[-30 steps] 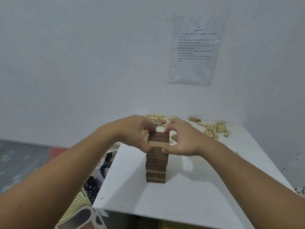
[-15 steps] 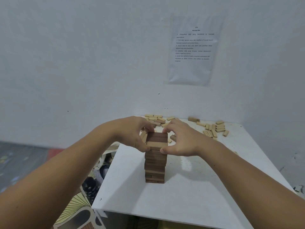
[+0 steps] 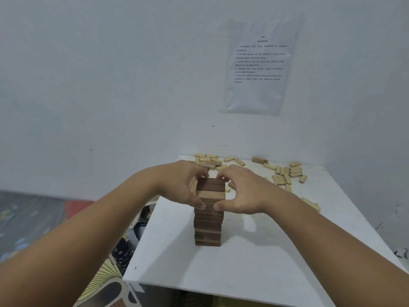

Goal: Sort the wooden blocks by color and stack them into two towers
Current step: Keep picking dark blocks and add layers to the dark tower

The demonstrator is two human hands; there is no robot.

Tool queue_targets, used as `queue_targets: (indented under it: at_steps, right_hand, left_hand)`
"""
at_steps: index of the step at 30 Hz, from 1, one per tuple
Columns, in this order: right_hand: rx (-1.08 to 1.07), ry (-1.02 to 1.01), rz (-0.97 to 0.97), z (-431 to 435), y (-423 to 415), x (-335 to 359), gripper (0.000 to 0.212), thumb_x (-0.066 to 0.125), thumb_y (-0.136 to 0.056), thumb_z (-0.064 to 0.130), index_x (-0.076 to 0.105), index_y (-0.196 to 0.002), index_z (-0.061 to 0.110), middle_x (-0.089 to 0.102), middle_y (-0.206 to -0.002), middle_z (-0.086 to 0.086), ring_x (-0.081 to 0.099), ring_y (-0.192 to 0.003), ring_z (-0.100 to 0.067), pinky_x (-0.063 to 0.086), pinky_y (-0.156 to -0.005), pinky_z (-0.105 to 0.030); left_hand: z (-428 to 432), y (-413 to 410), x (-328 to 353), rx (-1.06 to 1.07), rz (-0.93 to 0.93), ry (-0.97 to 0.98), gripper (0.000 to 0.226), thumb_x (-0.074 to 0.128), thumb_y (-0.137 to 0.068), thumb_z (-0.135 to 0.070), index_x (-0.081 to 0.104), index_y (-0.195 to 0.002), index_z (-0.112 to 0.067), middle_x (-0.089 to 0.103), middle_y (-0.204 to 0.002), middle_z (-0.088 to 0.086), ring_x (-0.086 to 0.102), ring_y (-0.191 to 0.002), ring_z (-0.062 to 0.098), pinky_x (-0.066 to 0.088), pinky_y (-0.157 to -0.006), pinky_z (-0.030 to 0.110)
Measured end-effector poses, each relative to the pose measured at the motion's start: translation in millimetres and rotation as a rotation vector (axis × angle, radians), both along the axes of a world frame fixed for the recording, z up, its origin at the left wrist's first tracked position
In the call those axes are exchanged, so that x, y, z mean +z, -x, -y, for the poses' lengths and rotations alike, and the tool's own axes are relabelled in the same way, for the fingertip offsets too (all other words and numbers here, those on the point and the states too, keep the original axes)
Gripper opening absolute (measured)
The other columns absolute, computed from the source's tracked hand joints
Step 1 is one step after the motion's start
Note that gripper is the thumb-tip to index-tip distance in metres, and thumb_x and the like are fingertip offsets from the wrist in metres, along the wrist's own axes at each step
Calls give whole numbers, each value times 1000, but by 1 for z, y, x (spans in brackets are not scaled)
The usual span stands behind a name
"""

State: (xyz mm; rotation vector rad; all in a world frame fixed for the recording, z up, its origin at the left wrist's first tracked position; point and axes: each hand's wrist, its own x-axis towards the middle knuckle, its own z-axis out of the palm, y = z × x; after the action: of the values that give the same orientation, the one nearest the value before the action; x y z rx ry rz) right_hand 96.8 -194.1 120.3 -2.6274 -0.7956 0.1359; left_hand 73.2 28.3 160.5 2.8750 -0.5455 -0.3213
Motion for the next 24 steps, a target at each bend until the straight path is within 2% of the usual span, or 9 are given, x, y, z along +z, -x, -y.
queue_targets:
  at_steps: [3,6,9,11,13,15,18,21,24]
  right_hand:
    - [10,12,16,-1,2,-1,71,79,-71,62,52,-131,35,46,-125,17,48,-119,-11,49,-97,-40]
    - [5,5,29,-2,3,-1,73,78,-73,61,50,-135,35,47,-128,17,48,-121,-11,48,-98,-41]
    - [-9,-51,-17,3,3,-1,87,78,-71,64,40,-146,39,44,-142,17,47,-128,-9,47,-103,-40]
    - [-12,-146,-66,11,0,0,84,70,-73,71,40,-146,44,47,-137,16,48,-123,-5,46,-97,-34]
    - [-49,-340,-62,21,-4,0,72,54,-77,76,49,-141,41,53,-127,16,51,-116,-3,43,-90,-28]
    - [-152,-620,21,31,-14,-6,54,44,-89,62,62,-129,31,60,-118,16,54,-113,-1,43,-91,-26]
    - [-293,-856,45,35,-35,-22,41,35,-96,43,68,-113,27,65,-101,9,56,-102,-1,43,-88,-28]
    - [-326,-798,-7,29,-61,-41,28,40,-106,30,68,-111,30,65,-98,-1,57,-85,-5,45,-76,-24]
    - [-348,-707,-51,18,-93,-64,26,46,-106,21,68,-111,34,67,-97,-11,55,-70,-23,46,-65,-27]
  left_hand:
    - [0,1,-2,-4,1,-4,60,84,-78,-50,59,-131,-32,56,-124,-15,53,-117,11,48,-102,40]
    - [-1,1,-3,1,8,12,60,84,-79,-48,59,-132,-33,56,-125,-16,52,-118,11,48,-103,39]
    - [-3,1,-1,20,-6,38,80,87,-76,-52,49,-145,-33,50,-133,-18,47,-125,9,43,-107,35]
    - [-11,2,5,56,-23,93,95,87,-71,-59,41,-151,-36,46,-138,-20,43,-126,6,40,-107,32]
    - [-24,3,10,106,-8,205,98,75,-67,-77,43,-151,-37,48,-139,-23,47,-126,4,41,-107,32]
    - [-41,-1,8,194,57,381,90,51,-70,-89,53,-144,-38,56,-136,-23,53,-123,3,44,-105,34]
    - [-55,-17,-15,379,155,592,64,39,-93,-78,65,-130,-33,64,-127,-18,58,-119,6,45,-104,37]
    - [-53,-39,-51,460,190,552,25,51,-104,-46,70,-115,-33,66,-113,-19,62,-106,4,46,-84,24]
    - [-44,-63,-82,452,149,411,24,60,-100,-42,68,-118,-30,65,-111,-20,62,-104,9,45,-79,22]
